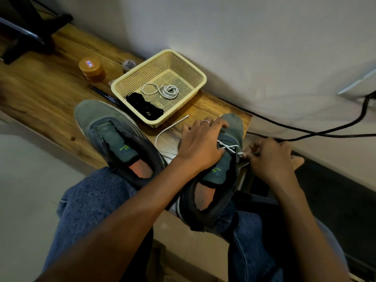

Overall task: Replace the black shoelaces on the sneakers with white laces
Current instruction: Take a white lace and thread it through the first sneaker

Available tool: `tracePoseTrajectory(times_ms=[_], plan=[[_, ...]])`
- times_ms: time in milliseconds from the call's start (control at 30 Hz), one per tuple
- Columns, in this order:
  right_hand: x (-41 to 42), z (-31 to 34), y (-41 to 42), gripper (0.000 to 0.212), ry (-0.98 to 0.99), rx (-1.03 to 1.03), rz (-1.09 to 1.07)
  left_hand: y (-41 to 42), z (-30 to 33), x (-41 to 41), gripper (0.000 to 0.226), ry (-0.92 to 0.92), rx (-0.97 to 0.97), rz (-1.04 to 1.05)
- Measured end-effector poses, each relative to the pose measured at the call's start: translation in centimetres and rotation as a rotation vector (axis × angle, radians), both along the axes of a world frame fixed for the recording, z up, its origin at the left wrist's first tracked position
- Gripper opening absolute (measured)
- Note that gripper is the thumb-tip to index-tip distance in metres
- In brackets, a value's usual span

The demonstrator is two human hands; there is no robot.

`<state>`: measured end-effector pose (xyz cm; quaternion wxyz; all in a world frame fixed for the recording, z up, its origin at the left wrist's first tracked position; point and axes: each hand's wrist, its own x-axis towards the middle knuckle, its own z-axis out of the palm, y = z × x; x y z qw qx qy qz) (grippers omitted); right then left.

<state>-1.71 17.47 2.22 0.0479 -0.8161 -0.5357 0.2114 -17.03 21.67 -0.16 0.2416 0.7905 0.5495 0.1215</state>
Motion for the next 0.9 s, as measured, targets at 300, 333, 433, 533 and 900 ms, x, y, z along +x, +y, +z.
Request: tracePoseTrajectory(times_ms=[300,333,433,533,900], plan=[[-0.1,0.2,0.2,0.02,0.176,-0.015,0.029,1.5,1.0,-2.3,0.022,0.003,-0.181,0.048],[-0.1,0.2,0.2,0.019,0.185,-0.011,0.022,1.7,1.1,-2.6,0.027,0.04,-0.215,0.046],[0.1,0.4,0.3,0.017,0.219,0.027,0.007,2.0,1.0,-3.2,0.037,0.157,-0.315,-0.018],[0.2,1.2,0.3,0.017,0.432,0.147,-0.06,2.1,0.8,-3.3,0.037,0.162,-0.355,-0.074],[1.1,6.3,-1.1,0.014,1.072,0.75,-0.239,2.2,1.5,-3.5,0.031,-0.092,-0.234,0.021]])
